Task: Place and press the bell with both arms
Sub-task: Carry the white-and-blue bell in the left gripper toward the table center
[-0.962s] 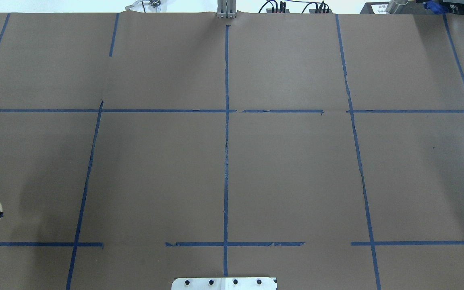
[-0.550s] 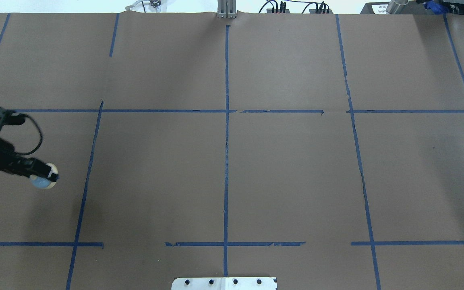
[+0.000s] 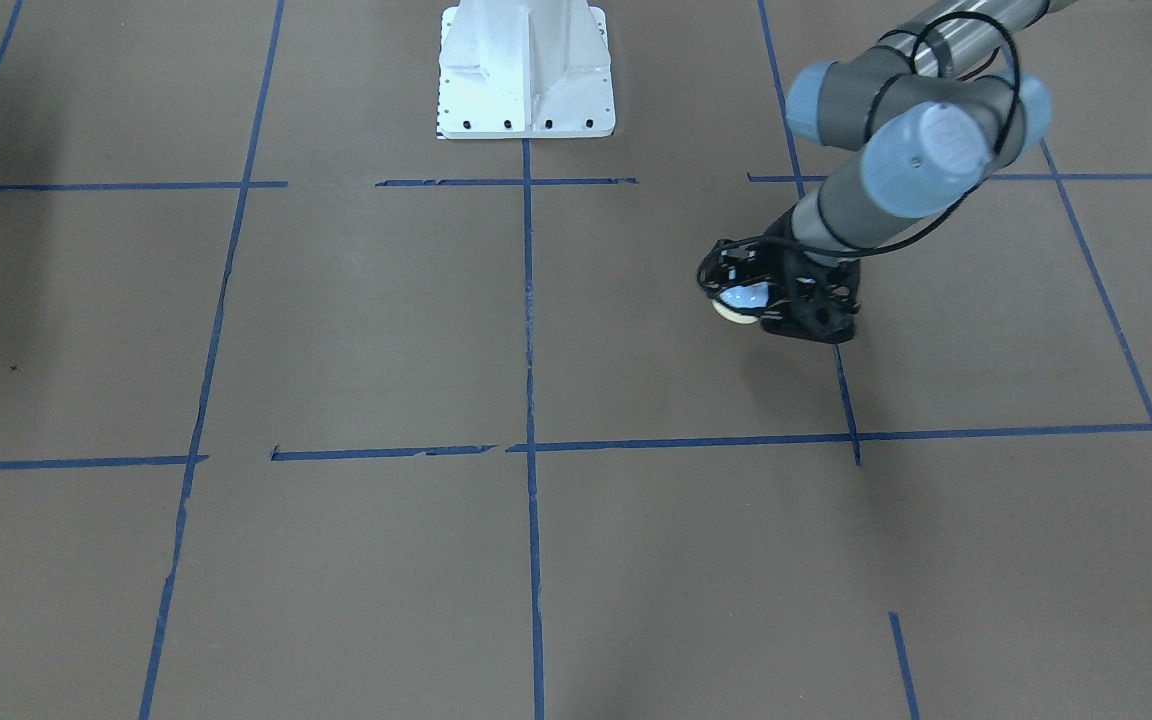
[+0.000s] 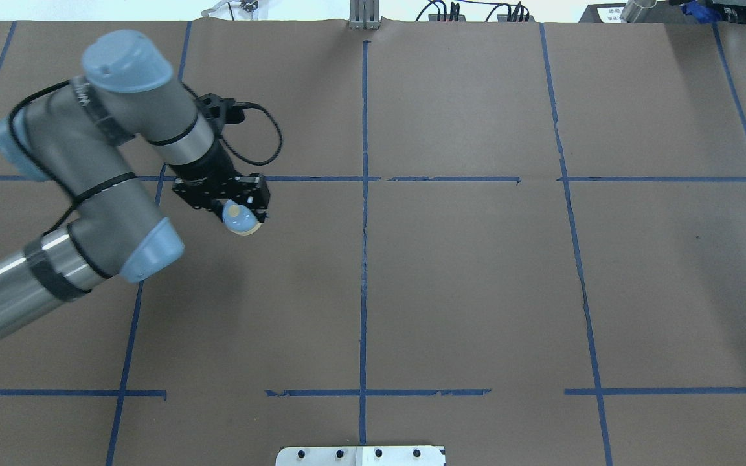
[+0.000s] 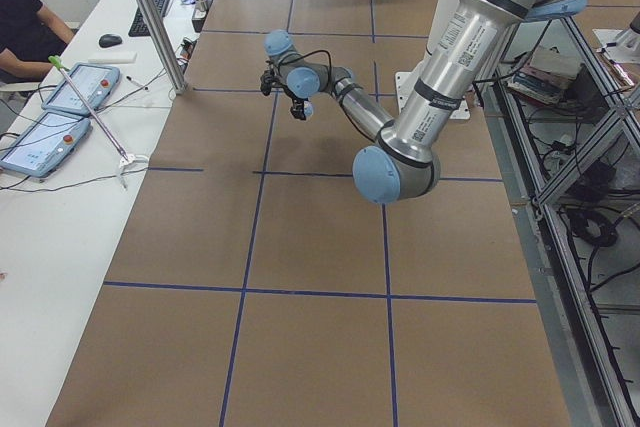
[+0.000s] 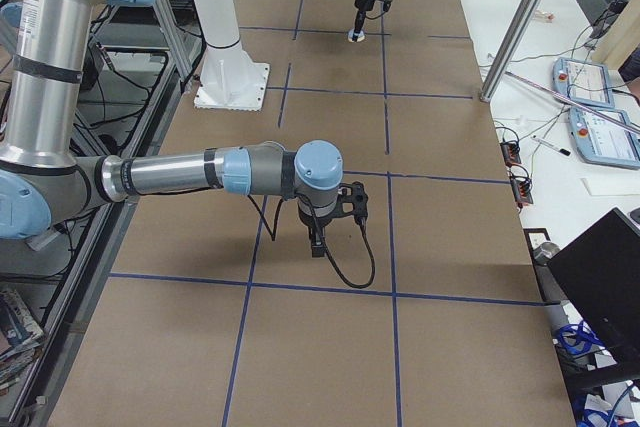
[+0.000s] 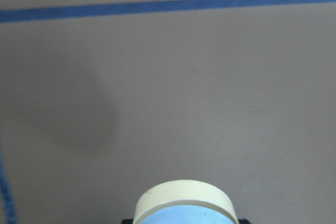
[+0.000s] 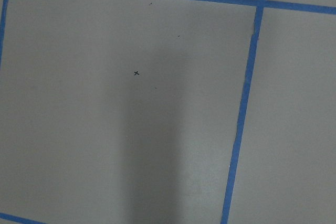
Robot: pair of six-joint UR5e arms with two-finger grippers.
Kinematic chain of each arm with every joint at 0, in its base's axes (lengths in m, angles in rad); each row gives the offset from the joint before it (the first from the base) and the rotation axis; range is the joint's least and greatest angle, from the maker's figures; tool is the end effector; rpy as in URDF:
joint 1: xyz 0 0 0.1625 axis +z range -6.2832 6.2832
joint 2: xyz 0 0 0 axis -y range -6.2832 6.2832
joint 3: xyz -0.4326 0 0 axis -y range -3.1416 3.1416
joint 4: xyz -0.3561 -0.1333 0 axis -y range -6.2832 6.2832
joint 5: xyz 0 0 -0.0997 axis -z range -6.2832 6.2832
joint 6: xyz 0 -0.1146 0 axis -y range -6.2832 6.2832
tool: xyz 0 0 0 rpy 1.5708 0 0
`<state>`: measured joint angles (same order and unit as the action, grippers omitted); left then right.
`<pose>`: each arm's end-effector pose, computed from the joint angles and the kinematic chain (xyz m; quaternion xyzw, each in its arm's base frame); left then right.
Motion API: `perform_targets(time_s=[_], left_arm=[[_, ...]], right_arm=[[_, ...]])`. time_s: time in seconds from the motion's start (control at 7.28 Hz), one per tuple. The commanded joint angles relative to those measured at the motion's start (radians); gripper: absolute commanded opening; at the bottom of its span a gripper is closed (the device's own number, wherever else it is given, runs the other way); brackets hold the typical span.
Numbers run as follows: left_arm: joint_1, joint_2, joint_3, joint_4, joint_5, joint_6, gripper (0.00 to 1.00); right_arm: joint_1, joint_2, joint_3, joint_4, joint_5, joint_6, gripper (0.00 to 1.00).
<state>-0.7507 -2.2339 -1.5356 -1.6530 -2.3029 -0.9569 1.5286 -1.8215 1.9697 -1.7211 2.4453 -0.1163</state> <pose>0.4627 -0.5092 0.2939 -0.0558 0.4636 0.0643 0.8820 0.0308 -0.3460 0.6027 0.0147 -0.4232 -0.0713 0.9031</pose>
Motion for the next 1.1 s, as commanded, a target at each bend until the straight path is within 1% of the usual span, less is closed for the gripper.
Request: perform_targets(time_s=[0.0, 0.14, 0.27, 0.41, 0.55, 0.82, 0.96], left_arm=[[0.092, -0.225, 0.222, 0.007, 0.1, -0.112, 0.06], [0.117, -0.254, 0.25, 0.004, 0.12, -0.164, 0.08], [0.125, -0.315, 0.325, 0.001, 0.126, -0.169, 0.09], [0.139, -0.379, 0.409, -0.001, 0.169, -0.169, 0.14], [0.146, -0.389, 0.431, -0.017, 0.187, -0.171, 0.15], [0.162, -0.388, 0.448, -0.022, 0.192, -0.169, 0.26], [0.163, -0.386, 0.448, -0.022, 0.194, -0.169, 0.45]], right_arm=[[-0.005, 0.001, 0.0, 0.0, 0.001, 0.003, 1.0], [-0.005, 0.001, 0.0, 0.0, 0.001, 0.003, 1.0], [-0.005, -0.001, 0.0, -0.002, 0.003, 0.004, 1.0], [-0.005, -0.001, -0.002, -0.002, 0.006, 0.004, 1.0], [-0.005, -0.001, -0.002, -0.002, 0.006, 0.004, 1.0], [-0.005, -0.001, 0.0, -0.002, 0.008, 0.004, 1.0], [-0.005, -0.001, 0.0, 0.0, 0.008, 0.004, 1.0]])
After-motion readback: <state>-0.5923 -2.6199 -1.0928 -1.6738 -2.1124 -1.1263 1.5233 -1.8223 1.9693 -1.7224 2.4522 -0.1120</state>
